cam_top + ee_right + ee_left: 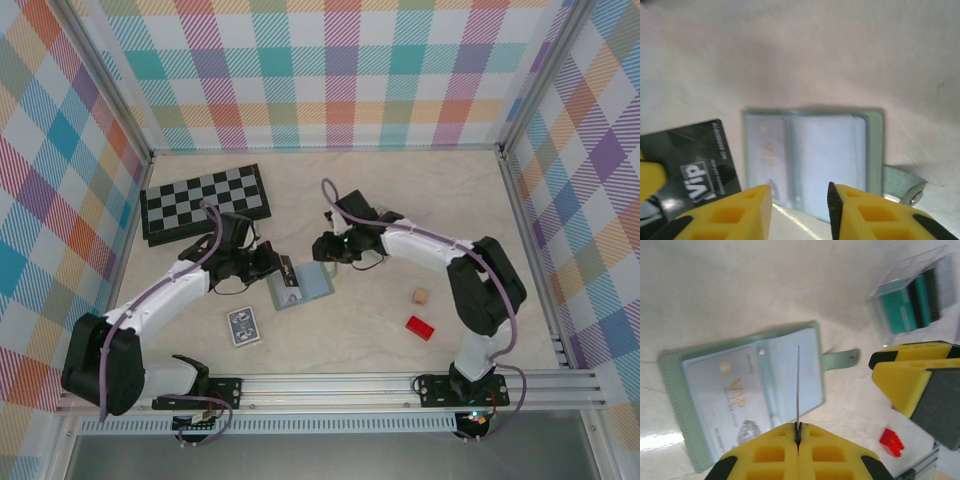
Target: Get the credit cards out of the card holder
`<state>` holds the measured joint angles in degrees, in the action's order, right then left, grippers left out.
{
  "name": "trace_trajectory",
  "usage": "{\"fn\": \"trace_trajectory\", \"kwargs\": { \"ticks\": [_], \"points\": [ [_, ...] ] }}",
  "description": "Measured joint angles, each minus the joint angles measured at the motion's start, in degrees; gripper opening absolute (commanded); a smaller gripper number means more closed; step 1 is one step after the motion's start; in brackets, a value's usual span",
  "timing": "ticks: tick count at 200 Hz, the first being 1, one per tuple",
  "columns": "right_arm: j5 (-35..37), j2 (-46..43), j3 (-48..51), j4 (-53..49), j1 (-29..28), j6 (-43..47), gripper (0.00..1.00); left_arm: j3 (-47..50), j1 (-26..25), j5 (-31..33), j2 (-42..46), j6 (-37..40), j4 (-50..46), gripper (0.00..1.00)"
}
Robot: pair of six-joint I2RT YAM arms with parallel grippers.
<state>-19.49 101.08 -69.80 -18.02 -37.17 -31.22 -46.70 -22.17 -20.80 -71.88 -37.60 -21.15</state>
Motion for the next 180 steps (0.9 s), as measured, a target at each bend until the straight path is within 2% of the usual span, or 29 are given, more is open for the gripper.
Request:
{"fn": "trace_trajectory", "kwargs": {
  "ticks": [33,70,96,121,180],
  "points": [
    [-6.91,-5.51,5.09,8.44,4.48,-1.99,0.63,-0.68,0.22,-1.22,4.55,-0.74,1.77,0.00],
    [-16.26,-6.43,8.33,15.41,7.30,-4.50,0.69,-0.63,0.22,-5.86,5.09,-4.26,9.07,0.00],
    [-21.88,-6.43,8.55,19.34,7.45,-6.91,0.69,-0.59,0.26,-8.87,5.09,-6.71,13.86,0.00],
    [-26.21,-6.43,8.55,23.21,7.45,-9.38,0.65,-0.31,0.44,-11.08,5.01,-8.96,17.73,0.00],
    [-32.44,-6.19,8.55,30.21,7.45,-15.06,0.48,0.81,0.74,-12.90,4.63,-11.28,21.22,0.00]
  ]
}}
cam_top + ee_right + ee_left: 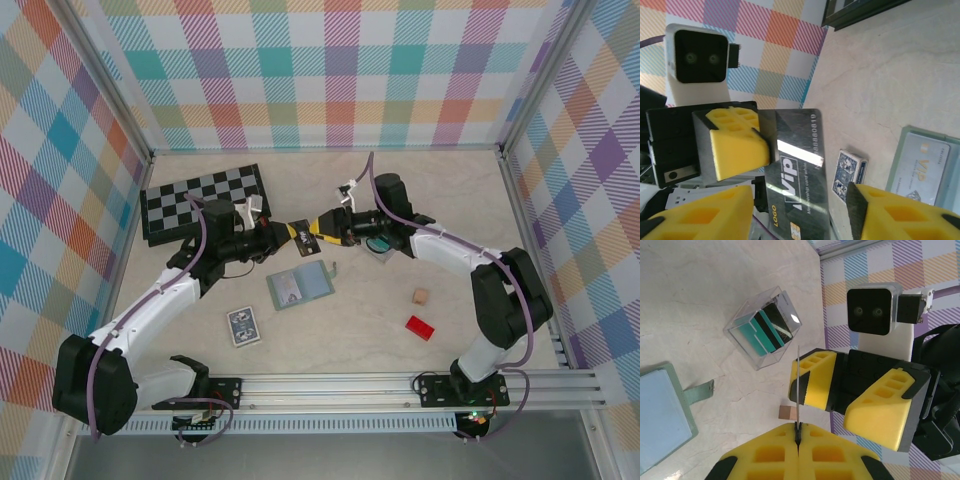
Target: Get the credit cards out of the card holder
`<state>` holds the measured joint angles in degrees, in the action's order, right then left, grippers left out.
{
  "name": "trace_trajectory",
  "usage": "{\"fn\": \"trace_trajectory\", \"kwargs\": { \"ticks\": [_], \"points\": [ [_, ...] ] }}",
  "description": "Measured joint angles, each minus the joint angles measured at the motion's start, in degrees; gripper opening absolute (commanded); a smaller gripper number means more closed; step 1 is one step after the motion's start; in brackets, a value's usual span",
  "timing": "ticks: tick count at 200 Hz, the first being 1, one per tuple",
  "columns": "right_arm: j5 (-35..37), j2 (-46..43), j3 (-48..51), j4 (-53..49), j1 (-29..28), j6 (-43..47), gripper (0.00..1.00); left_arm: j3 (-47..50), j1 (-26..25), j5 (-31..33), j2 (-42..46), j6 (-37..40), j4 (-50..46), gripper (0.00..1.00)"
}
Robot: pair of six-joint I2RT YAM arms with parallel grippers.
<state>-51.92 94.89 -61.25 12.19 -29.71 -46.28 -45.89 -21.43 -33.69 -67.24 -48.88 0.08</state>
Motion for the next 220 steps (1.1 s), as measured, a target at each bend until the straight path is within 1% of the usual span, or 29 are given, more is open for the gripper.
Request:
{"fn": "trace_trajectory", "kwargs": {
  "ticks": [30,60,86,105,122,135,143,149,159,177,199,220],
  "points": [
    [-1.53,0.22,0.02,1.92,0.00,-1.42,0.44,0.13,0.00,-0.33,-0.09,-0.66,0.35,0.00],
    [-2.25,0.46,0.02,2.43,0.09,-2.21,0.42,0.39,0.17,-0.83,-0.20,-1.31,1.20,0.00],
    [-3.04,1.20,0.02,2.93,0.07,-2.86,0.37,0.42,0.20,-1.25,-0.57,-1.51,2.05,0.00],
    [-3.28,1.57,0.02,3.30,0.07,-3.19,0.28,0.42,0.22,-1.42,-0.96,-1.70,2.12,0.00],
    [-3.23,1.92,0.02,3.19,0.11,-3.43,0.15,0.42,0.22,-1.44,-1.33,-1.73,2.32,0.00],
    [-3.08,2.08,-0.02,2.86,0.13,-3.39,0.07,0.42,0.22,-1.46,-1.62,-1.68,2.23,0.00],
    [-3.04,2.10,-0.13,2.43,0.17,-2.97,0.03,0.39,0.26,-1.38,-1.81,-1.66,1.70,0.08],
    [-3.04,2.10,-0.31,1.88,0.17,-2.67,0.00,0.37,0.28,-1.25,-1.97,-1.49,1.18,0.17],
    [-2.99,2.10,-0.79,0.94,0.15,-2.16,0.00,0.17,0.37,-0.90,-2.32,-1.11,0.00,0.30],
    [-1.88,2.08,-2.08,-1.88,0.11,0.83,0.00,-0.55,0.37,0.90,-2.56,0.35,-4.13,0.57],
    [2.25,1.68,-4.09,-8.59,0.11,6.95,0.00,-2.34,0.37,5.42,-2.54,2.34,-11.89,0.76],
    [9.84,0.13,-7.10,-18.18,0.44,15.13,0.00,-3.41,0.37,10.86,-2.40,4.61,-18.82,0.90]
  ]
}}
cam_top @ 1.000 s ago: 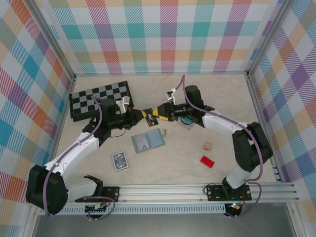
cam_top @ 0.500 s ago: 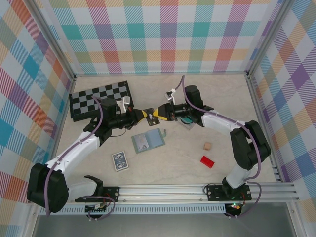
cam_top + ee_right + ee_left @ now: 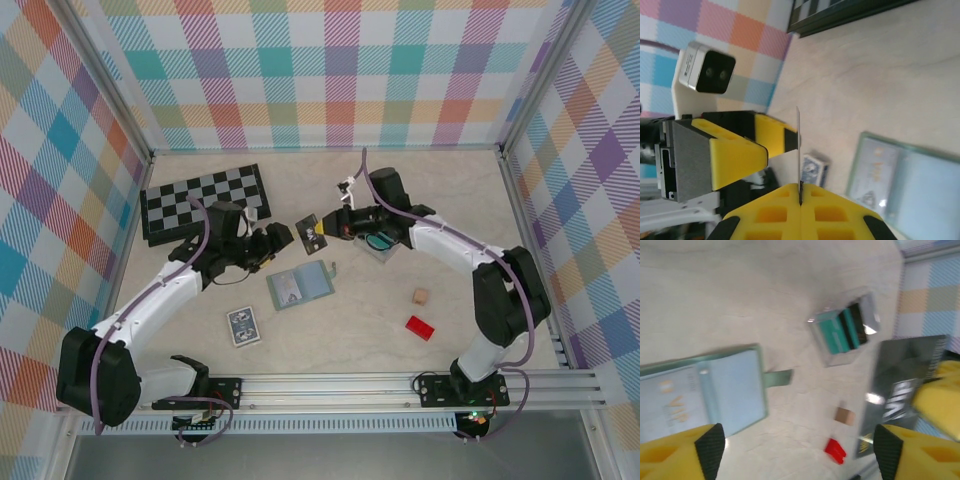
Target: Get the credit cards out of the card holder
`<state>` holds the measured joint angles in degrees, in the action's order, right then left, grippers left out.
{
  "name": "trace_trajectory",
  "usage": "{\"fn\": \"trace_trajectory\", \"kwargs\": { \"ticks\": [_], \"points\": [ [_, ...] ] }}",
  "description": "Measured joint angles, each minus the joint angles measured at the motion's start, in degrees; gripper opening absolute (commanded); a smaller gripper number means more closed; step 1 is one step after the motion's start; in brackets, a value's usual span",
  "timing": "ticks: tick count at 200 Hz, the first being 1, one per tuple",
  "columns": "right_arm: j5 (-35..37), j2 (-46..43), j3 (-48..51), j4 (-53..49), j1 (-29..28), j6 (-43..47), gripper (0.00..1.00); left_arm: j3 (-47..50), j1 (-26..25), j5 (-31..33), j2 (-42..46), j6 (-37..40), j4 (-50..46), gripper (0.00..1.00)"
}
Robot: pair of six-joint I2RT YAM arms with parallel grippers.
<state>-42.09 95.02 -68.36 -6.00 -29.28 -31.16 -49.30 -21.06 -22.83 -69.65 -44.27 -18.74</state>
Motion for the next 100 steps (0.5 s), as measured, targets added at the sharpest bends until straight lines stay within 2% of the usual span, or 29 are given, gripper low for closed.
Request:
{"fn": "trace_trajectory", "kwargs": {
  "ticks": [19,46,81,100],
  "points": [
    [7.23,-2.16,-2.58,-6.67,0.50,6.91,0.00,-0.15,0.00,5.33,0.39,2.23,-5.84,1.00],
    [17.55,-5.22,-4.59,-12.79,1.79,16.90,0.00,-0.15,0.00,11.17,0.83,4.48,-10.99,1.00],
    [30.71,-5.88,-6.21,-17.94,3.54,29.46,0.00,-0.46,0.02,15.85,0.72,6.93,-12.87,1.00],
    [35.01,-5.81,-6.38,-20.15,4.79,35.56,0.00,-2.08,0.22,17.57,-0.09,7.93,-13.25,1.00]
  ]
}}
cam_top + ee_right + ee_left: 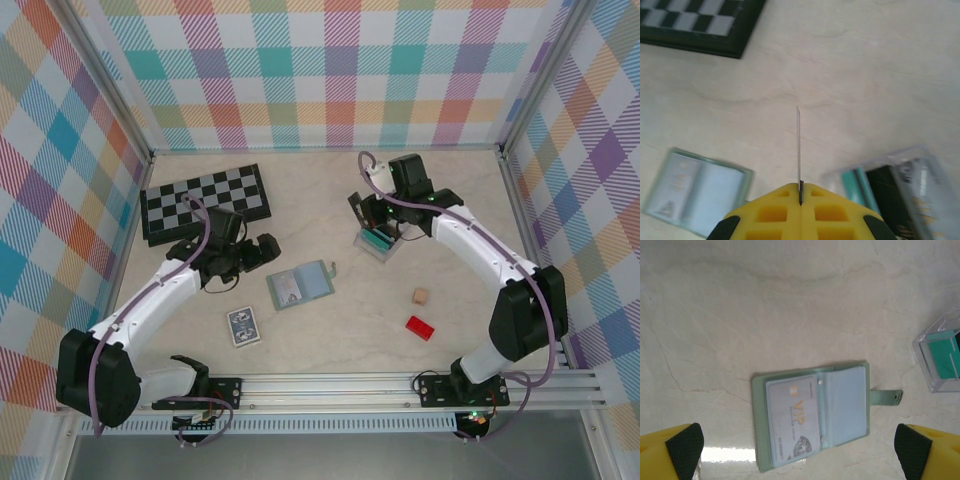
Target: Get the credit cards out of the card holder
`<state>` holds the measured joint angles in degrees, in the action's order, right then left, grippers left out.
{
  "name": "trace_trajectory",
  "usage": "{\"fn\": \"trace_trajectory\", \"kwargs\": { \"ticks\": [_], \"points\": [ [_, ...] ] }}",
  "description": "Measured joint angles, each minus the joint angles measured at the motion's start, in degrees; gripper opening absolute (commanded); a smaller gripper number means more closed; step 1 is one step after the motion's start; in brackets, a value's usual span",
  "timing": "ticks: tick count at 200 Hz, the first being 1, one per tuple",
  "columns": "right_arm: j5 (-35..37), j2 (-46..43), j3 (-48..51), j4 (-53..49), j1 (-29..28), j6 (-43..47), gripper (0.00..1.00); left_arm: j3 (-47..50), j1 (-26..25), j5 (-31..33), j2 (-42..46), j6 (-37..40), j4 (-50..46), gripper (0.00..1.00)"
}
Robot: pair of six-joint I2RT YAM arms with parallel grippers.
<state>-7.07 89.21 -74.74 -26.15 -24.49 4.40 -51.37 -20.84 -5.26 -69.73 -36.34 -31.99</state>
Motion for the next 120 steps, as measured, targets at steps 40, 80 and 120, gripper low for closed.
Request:
{"fn": "trace_trajectory", "kwargs": {
  "ticks": [40,80,120],
  "points": [
    [5.68,2.03,-2.67,-4.37,3.89,11.54,0.00,-1.07,0.04,0.63,-0.70,0.15,0.81,1.00],
    [6.21,4.26,-2.69,-6.36,5.73,20.94,0.00,-1.07,0.04,-2.29,-2.36,0.15,0.85,1.00],
    [4.61,8.98,-4.50,-9.35,5.81,25.75,0.00,-0.94,0.04,-4.59,-2.97,0.09,1.07,1.00]
  ]
}}
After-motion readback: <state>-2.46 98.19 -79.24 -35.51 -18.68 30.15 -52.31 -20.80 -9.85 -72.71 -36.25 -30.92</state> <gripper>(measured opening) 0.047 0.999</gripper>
